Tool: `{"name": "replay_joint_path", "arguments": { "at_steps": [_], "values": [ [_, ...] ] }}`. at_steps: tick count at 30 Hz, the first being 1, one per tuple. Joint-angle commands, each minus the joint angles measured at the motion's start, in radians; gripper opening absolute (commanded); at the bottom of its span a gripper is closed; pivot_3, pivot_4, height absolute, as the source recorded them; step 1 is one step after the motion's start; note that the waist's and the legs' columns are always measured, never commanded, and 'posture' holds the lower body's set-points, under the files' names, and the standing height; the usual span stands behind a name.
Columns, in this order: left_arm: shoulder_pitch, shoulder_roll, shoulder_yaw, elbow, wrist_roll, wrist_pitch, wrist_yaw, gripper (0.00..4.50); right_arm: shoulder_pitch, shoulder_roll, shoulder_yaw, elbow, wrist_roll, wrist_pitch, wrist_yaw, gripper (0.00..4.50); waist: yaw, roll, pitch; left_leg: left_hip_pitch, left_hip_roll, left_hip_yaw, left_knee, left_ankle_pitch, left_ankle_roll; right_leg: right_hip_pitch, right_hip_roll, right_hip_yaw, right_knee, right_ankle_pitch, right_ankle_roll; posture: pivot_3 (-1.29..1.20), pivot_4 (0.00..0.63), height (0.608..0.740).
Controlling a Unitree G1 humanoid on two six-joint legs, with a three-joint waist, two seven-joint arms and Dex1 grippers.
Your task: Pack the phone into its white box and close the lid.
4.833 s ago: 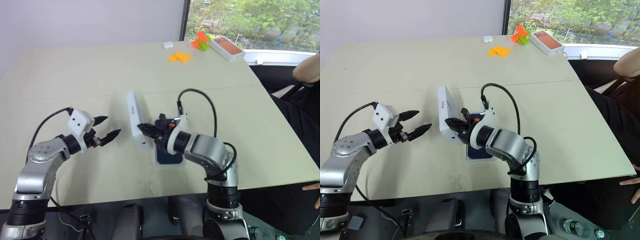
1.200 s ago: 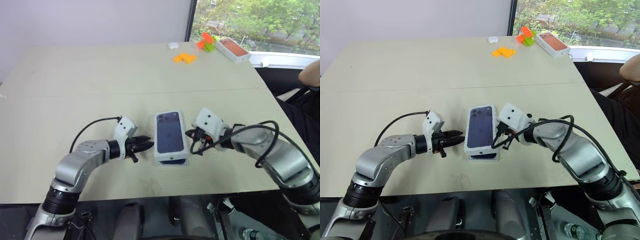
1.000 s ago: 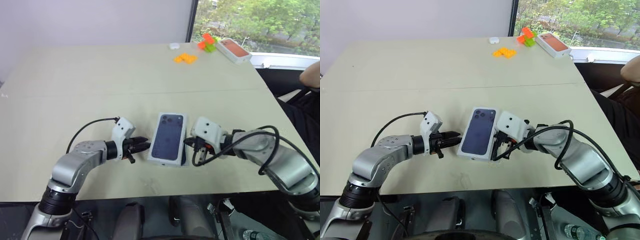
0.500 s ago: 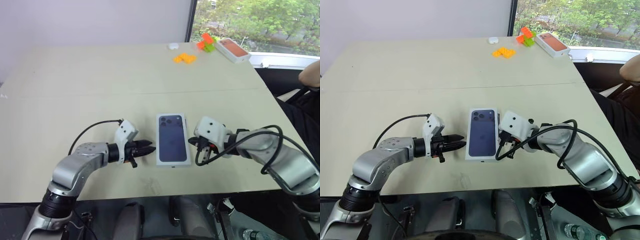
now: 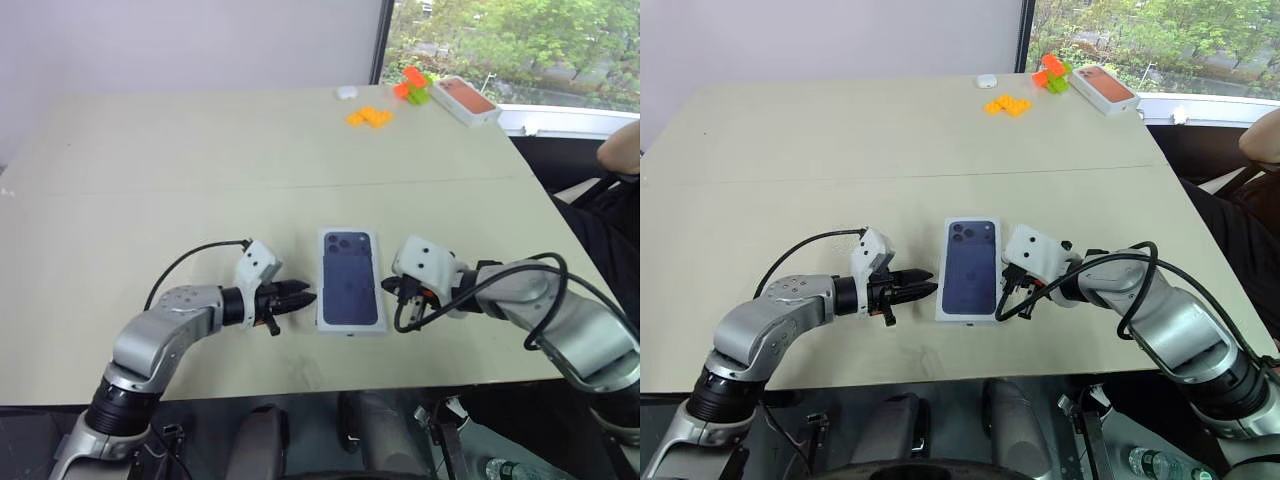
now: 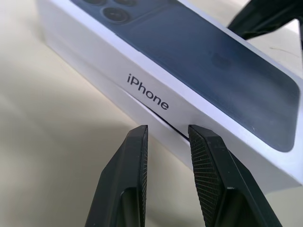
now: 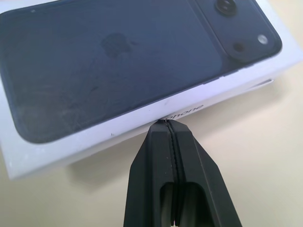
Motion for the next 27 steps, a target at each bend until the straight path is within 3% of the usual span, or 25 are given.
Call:
{"name": "replay_joint_path", "arguments": {
  "at_steps": [1,27],
  "values": [
    [-0.028,-0.020,0.003,0.000,-0.001,-0.037,0.005,1.45,-0.020,0.031,0.009,-0.039,0.015,-0.018,0.006,0.00,0.000,0.000,0.000,0.000,0.000,0.000,0.000,0.000,0.000,0.000,0.000,0.000,0.000,0.000,0.000,0.00,0.150,0.740],
    [-0.035,-0.025,-0.004,-0.006,0.003,-0.027,-0.028,1.45,-0.017,0.044,0.005,-0.020,-0.005,-0.018,-0.004,0.00,0.000,0.000,0.000,0.000,0.000,0.000,0.000,0.000,0.000,0.000,0.000,0.000,0.001,0.000,0.000,0.00,0.150,0.740]
  ]
}}
